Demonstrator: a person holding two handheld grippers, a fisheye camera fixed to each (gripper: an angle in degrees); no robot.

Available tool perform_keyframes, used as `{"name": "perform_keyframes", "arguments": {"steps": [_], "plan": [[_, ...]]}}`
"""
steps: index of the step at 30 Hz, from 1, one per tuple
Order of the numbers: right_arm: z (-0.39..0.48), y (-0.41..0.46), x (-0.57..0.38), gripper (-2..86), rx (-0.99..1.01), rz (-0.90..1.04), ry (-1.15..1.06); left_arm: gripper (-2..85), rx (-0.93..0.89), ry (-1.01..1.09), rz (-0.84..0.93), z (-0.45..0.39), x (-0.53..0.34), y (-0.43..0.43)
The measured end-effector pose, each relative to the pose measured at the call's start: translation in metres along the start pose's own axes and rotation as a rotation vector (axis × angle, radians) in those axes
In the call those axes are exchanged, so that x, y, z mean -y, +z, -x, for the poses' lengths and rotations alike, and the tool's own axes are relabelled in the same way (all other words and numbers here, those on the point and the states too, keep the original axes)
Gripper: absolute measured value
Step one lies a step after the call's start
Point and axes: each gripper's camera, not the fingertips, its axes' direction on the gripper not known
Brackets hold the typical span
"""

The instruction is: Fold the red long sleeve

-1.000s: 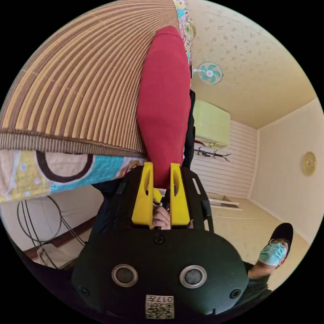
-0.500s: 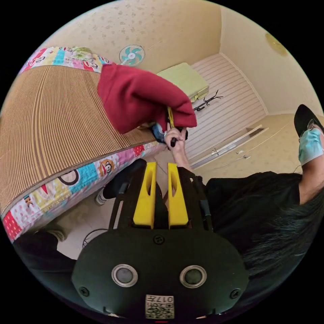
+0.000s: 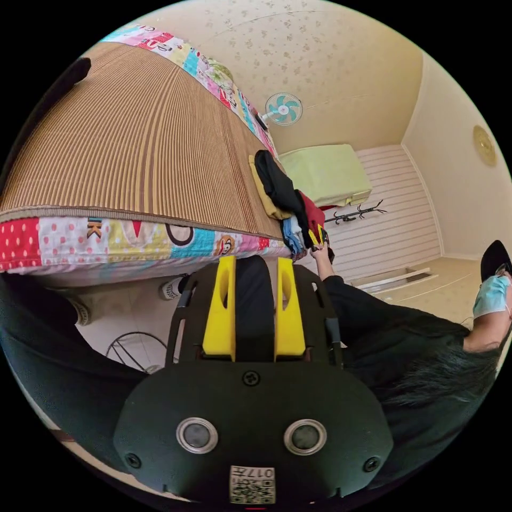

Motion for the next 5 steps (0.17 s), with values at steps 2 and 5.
{"name": "perform_keyframes", "arguments": {"steps": [2,5], "plan": [[-0.021,-0.009,-0.052,9.5,0.013,0.030,0.013,11.4,0.084,-0.013,-0.049,0.006,0.003,-0.016],[-0.033,-0.009,-0.136,8.5,-0.059,0.128,-0.009,11.6,0.277,-0.048,-0.156,0.017,0.012,-0.057]]}}
